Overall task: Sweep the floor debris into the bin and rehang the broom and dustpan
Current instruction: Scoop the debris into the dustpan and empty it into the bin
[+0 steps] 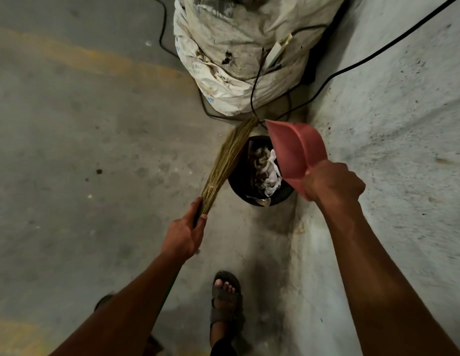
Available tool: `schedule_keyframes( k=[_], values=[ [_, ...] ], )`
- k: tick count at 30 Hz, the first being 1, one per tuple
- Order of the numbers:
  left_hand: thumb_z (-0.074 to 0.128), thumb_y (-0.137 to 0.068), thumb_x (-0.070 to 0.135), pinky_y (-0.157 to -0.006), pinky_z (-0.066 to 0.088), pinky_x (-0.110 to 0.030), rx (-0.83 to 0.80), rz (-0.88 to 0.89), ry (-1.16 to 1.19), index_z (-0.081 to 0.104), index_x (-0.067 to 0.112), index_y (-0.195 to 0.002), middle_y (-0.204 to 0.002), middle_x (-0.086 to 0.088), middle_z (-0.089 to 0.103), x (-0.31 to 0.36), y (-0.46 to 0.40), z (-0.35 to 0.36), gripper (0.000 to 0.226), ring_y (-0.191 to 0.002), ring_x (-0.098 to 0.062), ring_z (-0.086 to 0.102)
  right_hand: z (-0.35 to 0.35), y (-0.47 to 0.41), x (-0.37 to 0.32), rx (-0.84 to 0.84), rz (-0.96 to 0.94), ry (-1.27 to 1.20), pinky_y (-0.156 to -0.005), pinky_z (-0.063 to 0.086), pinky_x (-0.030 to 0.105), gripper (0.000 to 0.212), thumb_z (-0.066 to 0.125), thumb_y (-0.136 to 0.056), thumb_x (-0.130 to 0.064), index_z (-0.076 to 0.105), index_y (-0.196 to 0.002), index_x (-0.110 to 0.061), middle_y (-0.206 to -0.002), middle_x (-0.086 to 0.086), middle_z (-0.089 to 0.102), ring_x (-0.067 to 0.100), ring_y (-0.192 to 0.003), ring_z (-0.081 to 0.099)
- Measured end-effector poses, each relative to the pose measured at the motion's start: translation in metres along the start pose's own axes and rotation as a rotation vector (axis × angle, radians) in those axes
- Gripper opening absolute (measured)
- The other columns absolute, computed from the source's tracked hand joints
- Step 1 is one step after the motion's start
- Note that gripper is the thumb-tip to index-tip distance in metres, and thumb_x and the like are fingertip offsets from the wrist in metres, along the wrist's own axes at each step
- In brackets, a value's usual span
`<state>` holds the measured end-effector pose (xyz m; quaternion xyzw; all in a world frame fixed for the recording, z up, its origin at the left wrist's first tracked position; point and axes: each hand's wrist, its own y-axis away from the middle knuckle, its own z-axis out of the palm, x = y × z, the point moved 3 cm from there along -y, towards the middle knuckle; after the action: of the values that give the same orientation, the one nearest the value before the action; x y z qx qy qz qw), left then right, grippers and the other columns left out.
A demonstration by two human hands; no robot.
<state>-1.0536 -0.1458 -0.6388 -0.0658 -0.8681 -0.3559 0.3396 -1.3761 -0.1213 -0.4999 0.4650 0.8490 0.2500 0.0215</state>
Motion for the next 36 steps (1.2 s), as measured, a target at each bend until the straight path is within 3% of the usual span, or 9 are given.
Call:
schedule_keyframes(
  k=[3,6,9,15,20,23,26,29,36],
  values=[
    [0.04,-0.109,0.049,-0.042,0.044,-0.013,0.006,-0.003,-0.002,0.02,0.048,-0.162,-0.081,0.0,0.065,-0.006,0.002,0.002,0.057,-0.058,-0.013,0.066,0.002,0.013,-0.003,0.034,-0.023,-0.115,-0.074,0.043,0.037,0.051,0.064,-0.096,-0.057,0.067,-0.118,-0.012,-0.103,0.014,0.062,0.036,-0.089,0.062],
    [0.039,-0.109,0.05,-0.045,0.047,-0.016,0.007,-0.005,-0.014,0.019,0.049,-0.162,-0.082,0.0,0.065,-0.012,0.002,0.004,0.056,-0.062,-0.017,0.067,0.024,0.02,-0.023,0.038,-0.078,-0.219,-0.081,0.046,0.04,0.037,0.048,-0.107,-0.044,0.066,-0.127,-0.019,-0.117,0.018,0.066,0.04,-0.106,0.065],
    [0.038,-0.109,0.05,-0.048,0.05,-0.02,0.009,0.008,-0.022,0.019,0.048,-0.162,-0.084,0.0,0.065,-0.018,-0.001,0.006,0.056,-0.062,-0.018,0.066,0.059,0.02,-0.04,0.014,-0.136,-0.209,-0.09,0.05,0.046,0.036,0.044,-0.108,-0.039,0.062,-0.133,-0.02,-0.126,0.019,0.065,0.043,-0.116,0.063],
    [0.04,-0.11,0.048,-0.05,0.051,-0.023,0.019,0.03,-0.021,0.021,0.043,-0.163,-0.081,0.001,0.065,-0.029,-0.001,0.004,0.057,-0.06,-0.017,0.065,0.1,0.016,-0.034,-0.002,-0.142,-0.117,-0.09,0.051,0.046,0.033,0.05,-0.107,-0.034,0.061,-0.133,-0.017,-0.128,0.02,0.063,0.045,-0.115,0.064],
    [0.04,-0.11,0.048,-0.044,0.047,-0.02,0.025,0.003,-0.01,0.02,0.046,-0.163,-0.078,-0.001,0.064,-0.033,0.004,-0.004,0.057,-0.059,-0.018,0.064,0.081,0.019,-0.017,0.097,-0.085,-0.189,-0.079,0.048,0.04,0.032,0.05,-0.107,-0.04,0.066,-0.127,-0.021,-0.116,0.016,0.069,0.04,-0.103,0.068],
    [0.04,-0.109,0.05,-0.046,0.051,-0.024,0.028,-0.001,-0.005,0.02,0.047,-0.163,-0.078,-0.001,0.065,-0.034,0.006,-0.007,0.057,-0.06,-0.019,0.065,0.075,0.028,-0.004,0.077,-0.051,-0.216,-0.083,0.056,0.043,0.038,0.045,-0.107,-0.048,0.067,-0.124,-0.023,-0.111,0.014,0.07,0.039,-0.099,0.069],
    [0.04,-0.108,0.052,-0.048,0.052,-0.022,0.04,0.009,-0.023,0.021,0.047,-0.162,-0.079,0.001,0.066,-0.035,0.001,-0.008,0.057,-0.06,-0.016,0.066,0.083,0.031,-0.01,0.013,-0.05,-0.183,-0.087,0.055,0.044,0.038,0.046,-0.106,-0.046,0.067,-0.124,-0.019,-0.118,0.017,0.069,0.042,-0.106,0.067],
    [0.039,-0.108,0.055,-0.054,0.057,-0.032,0.037,0.034,-0.056,0.02,0.048,-0.162,-0.082,-0.002,0.067,-0.035,-0.008,-0.006,0.058,-0.062,-0.017,0.066,0.102,0.025,-0.029,0.001,-0.069,-0.186,-0.092,0.053,0.046,0.034,0.046,-0.107,-0.037,0.065,-0.128,-0.017,-0.125,0.019,0.067,0.044,-0.113,0.065],
    [0.038,-0.108,0.055,-0.051,0.051,-0.027,0.046,0.009,-0.04,0.019,0.048,-0.162,-0.082,-0.001,0.065,-0.042,-0.017,0.002,0.057,-0.062,-0.017,0.065,0.121,0.01,-0.045,0.018,-0.033,-0.265,-0.085,0.05,0.046,0.03,0.047,-0.107,-0.032,0.058,-0.13,-0.015,-0.126,0.021,0.064,0.044,-0.113,0.064]
  ],
)
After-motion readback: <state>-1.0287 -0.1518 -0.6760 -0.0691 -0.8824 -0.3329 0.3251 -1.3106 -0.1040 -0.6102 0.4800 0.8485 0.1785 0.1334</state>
